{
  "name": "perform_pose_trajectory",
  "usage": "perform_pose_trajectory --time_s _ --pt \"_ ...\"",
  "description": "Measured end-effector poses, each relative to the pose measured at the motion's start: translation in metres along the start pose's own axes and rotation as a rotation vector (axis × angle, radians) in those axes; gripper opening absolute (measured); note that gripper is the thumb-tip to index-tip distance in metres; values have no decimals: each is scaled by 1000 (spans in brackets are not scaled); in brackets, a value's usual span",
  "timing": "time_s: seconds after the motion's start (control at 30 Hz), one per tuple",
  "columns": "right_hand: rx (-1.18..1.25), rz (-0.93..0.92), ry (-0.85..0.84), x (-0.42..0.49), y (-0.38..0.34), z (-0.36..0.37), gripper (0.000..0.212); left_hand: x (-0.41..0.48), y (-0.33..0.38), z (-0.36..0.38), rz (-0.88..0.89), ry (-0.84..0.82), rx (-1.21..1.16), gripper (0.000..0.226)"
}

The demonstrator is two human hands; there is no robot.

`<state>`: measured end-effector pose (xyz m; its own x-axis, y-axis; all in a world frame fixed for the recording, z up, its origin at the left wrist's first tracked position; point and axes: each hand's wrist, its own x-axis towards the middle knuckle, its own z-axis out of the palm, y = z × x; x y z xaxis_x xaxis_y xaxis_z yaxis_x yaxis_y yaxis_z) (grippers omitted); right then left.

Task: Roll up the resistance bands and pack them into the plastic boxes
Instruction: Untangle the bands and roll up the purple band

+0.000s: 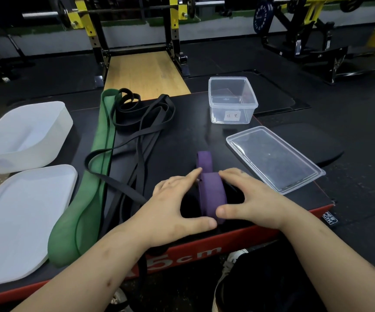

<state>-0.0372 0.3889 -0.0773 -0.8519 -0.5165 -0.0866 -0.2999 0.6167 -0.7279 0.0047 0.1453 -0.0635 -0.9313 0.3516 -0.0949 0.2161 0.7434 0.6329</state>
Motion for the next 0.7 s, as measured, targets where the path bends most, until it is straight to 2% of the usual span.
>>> perform_pose_trajectory --time_s 0.17,0.23,0.37,0.47,0.7 --pt "15 84 -15 19 0 -6 93 9 1 -2 -21 7 22 117" --pt "39 98 14 23 -1 -7 104 14 1 -2 -36 20 4 114" --pt "194 27 0 21 12 -5 98 22 2 -6 -58 34 -29 108" --pt "162 16 -69 16 13 -6 109 25 1 -9 -65 42 -33 102" --pt "95 24 -3 12 4 -5 109 23 -6 -10 -74 16 -63 100"
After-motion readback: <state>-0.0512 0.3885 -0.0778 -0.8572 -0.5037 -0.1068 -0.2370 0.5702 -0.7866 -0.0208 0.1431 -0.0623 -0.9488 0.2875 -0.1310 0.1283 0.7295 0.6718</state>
